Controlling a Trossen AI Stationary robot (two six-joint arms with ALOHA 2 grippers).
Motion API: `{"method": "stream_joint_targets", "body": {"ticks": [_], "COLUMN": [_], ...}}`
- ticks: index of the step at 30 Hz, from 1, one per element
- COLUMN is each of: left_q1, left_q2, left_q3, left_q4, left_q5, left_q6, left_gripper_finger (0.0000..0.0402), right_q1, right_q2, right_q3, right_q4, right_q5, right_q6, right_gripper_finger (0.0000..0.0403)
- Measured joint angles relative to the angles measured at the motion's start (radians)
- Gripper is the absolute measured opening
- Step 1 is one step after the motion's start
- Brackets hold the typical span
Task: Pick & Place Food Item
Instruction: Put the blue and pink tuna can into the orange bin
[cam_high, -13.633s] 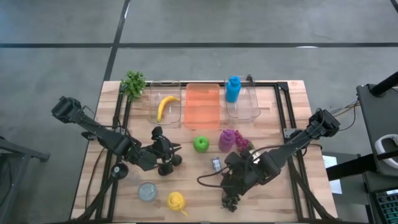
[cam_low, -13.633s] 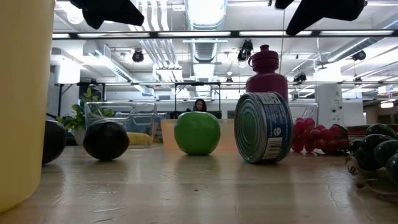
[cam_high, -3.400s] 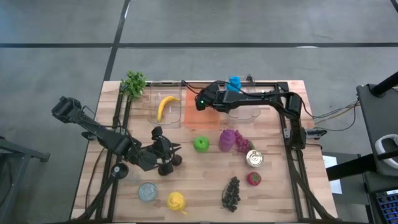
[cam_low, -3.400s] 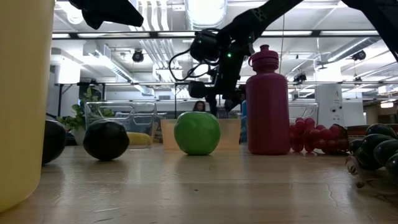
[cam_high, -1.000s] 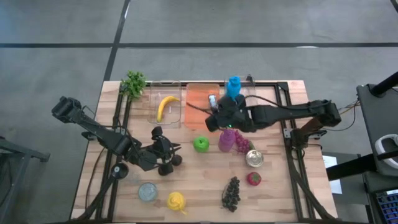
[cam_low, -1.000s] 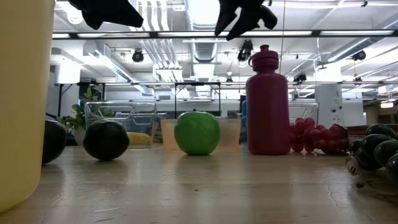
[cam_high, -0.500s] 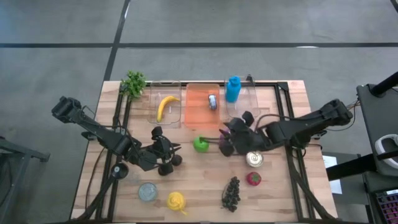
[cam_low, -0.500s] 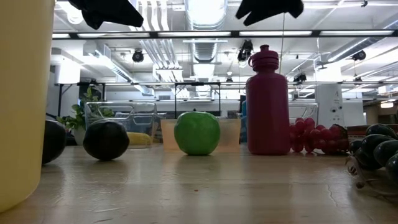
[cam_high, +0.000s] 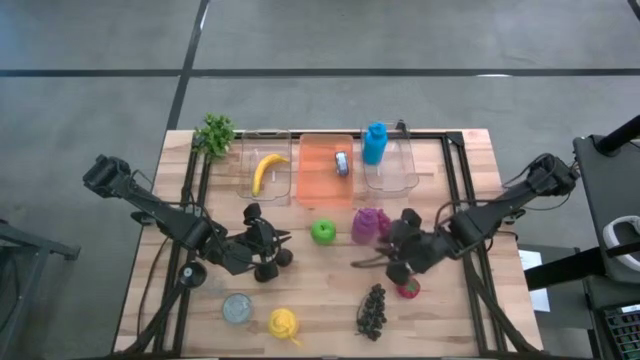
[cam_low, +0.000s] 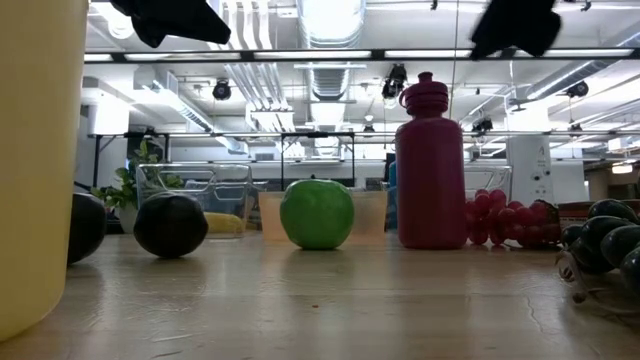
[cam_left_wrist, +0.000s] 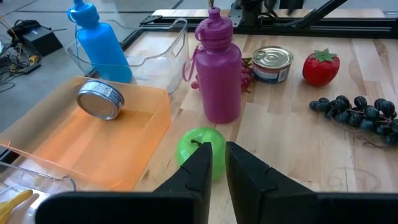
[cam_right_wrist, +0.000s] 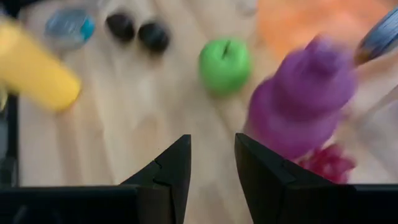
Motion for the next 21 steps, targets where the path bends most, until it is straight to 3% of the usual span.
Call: {"method": "stream_joint_targets", "body": {"ticks": [4, 8, 21], "left_q1": [0.000, 0.000, 0.001], "left_q2": [0.000, 0.000, 0.000], "left_q3": [0.000, 0.000, 0.000], "left_q4": [0.000, 0.000, 0.000], "left_q5": [0.000, 0.000, -0.001], "left_q6": [0.000, 0.000, 0.003], "left_gripper_finger": [0.0047, 0.0047, 0.0047], "right_q1": [0.040, 0.060, 0.063], "right_q2": [-0.007, -0.007, 0.004], "right_q3": [-0.051, -0.081, -0.129], "right_q4": [0.000, -0.002, -0.127], "right_q5": [-0.097, -0.143, -0.148], "right_q6": [-0.067, -0.026, 0.403], "right_gripper_finger": [0.0108, 0.0101, 0.0077]}}
